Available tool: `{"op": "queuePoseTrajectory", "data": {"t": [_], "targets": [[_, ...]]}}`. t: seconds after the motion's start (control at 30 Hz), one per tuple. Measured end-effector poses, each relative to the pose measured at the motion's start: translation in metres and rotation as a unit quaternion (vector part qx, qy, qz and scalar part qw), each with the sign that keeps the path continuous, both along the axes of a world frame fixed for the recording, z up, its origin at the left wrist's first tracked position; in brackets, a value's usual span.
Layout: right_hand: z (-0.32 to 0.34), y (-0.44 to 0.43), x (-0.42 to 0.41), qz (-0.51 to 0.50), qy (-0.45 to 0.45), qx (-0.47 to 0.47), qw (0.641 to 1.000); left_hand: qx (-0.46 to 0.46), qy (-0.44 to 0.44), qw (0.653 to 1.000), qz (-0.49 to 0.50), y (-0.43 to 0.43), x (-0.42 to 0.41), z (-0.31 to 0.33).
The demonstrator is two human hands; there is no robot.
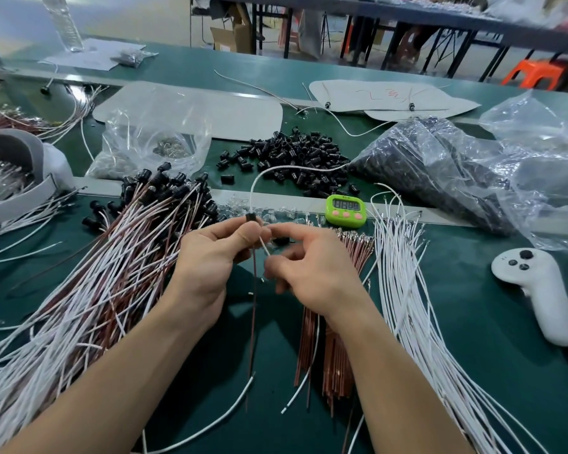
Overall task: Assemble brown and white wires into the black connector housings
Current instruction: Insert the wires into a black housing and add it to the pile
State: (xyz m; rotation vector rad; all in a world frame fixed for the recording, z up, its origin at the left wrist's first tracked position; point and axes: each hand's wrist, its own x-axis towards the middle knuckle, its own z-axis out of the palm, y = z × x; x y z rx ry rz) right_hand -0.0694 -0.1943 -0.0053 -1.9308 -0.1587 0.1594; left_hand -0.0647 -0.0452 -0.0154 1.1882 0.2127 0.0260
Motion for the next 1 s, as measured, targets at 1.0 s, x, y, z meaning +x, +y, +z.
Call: {"op": "queuePoseTrajectory", "data": {"t": [1.0], "targets": [[0.012,-0.021,-0.006,-0.137,-0.139,-0.156,0.968,0.058,-0.002,0.997,0.048,0.007,0.010,-0.008]]}}
